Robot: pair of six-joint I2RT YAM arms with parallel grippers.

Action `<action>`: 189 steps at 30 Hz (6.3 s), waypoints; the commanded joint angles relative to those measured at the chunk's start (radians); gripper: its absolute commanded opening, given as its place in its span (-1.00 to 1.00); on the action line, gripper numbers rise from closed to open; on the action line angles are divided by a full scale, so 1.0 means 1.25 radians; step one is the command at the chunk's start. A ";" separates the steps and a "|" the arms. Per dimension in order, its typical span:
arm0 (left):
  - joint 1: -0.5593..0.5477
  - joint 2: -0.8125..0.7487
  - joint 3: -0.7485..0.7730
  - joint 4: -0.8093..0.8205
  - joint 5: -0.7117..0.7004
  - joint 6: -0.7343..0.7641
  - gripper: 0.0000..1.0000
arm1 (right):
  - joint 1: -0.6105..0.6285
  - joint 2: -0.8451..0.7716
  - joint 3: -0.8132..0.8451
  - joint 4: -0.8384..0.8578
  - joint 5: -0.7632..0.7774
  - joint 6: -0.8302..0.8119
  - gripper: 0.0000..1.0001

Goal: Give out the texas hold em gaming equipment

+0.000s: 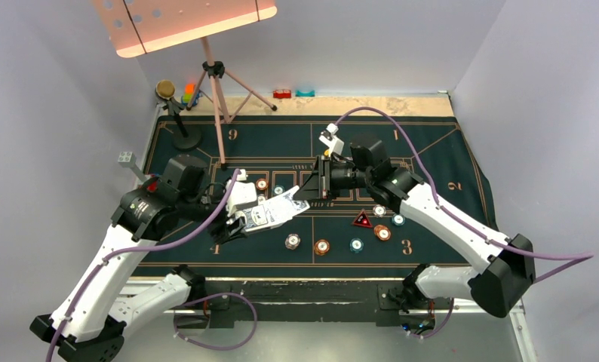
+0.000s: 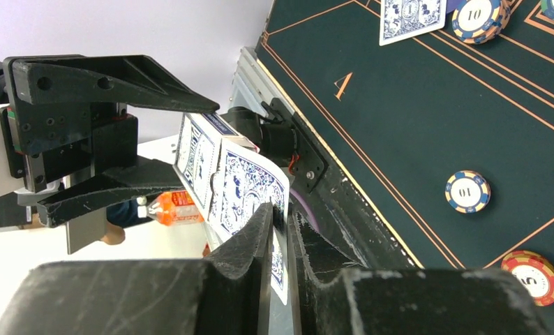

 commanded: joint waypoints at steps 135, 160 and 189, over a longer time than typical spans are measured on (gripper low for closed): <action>0.016 -0.014 0.053 0.025 0.050 -0.027 -1.00 | 0.041 -0.009 0.047 -0.009 0.023 -0.006 -0.16; 0.016 -0.015 0.051 0.030 0.050 -0.030 -1.00 | 0.086 0.033 0.045 0.021 0.013 0.024 0.46; 0.016 -0.021 0.055 0.024 0.045 -0.029 -1.00 | 0.009 -0.063 0.085 -0.112 0.062 -0.025 -0.65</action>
